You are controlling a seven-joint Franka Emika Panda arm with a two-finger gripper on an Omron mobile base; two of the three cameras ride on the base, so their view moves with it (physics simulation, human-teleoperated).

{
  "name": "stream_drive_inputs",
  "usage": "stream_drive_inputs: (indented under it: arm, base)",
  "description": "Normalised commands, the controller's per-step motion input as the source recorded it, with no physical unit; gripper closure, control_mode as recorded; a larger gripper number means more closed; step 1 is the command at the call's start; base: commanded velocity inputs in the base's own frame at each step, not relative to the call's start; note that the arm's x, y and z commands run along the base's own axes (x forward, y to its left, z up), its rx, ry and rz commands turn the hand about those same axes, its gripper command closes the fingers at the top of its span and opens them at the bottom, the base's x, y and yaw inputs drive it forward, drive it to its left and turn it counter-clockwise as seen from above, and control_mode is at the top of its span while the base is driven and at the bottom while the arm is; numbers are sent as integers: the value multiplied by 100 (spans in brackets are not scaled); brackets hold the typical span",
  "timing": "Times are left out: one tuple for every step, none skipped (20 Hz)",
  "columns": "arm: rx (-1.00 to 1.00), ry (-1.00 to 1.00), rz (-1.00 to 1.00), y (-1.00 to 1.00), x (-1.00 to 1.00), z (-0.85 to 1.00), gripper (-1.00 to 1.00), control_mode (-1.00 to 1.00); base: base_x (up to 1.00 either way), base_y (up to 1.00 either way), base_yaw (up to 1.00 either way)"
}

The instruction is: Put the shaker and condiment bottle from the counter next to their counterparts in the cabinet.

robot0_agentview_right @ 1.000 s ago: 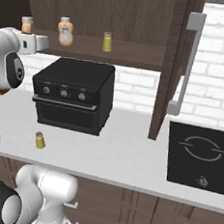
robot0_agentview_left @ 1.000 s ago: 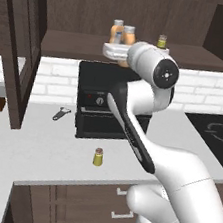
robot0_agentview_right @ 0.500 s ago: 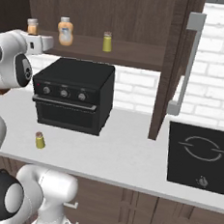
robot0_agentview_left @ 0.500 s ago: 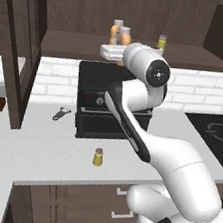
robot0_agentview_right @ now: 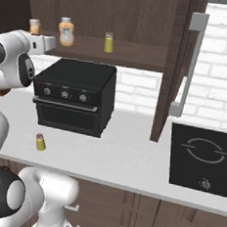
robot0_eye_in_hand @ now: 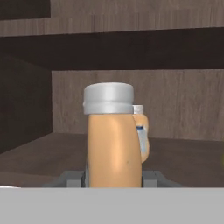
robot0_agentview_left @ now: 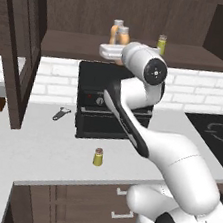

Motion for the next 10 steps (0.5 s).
stream_drive_inputs:
  arm:
    - [0,0,0,0,33,0,100,-100]
    - [0,0,0,0,39,0,100,-100]
    - [0,0,0,0,34,0,100,-100]
    - [0,0,0,0,36,0,100,-100]
    - [0,0,0,0,28,0,100,-100]
    - [0,0,0,0,24,0,100,-100]
    - [0,0,0,0,16,0,100,-100]
    - [0,0,0,0,14,0,100,-100]
    - [0,0,0,0,12,0,100,-100]
    - [0,0,-2,0,13,-4,100,-100]
  base:
    - [0,0,0]
    - [0,0,0]
    - [0,0,0]
    - [0,0,0]
    - [0,0,0]
    - [0,0,0]
    - [0,0,0]
    - [0,0,0]
    - [0,0,0]
    - [0,0,0]
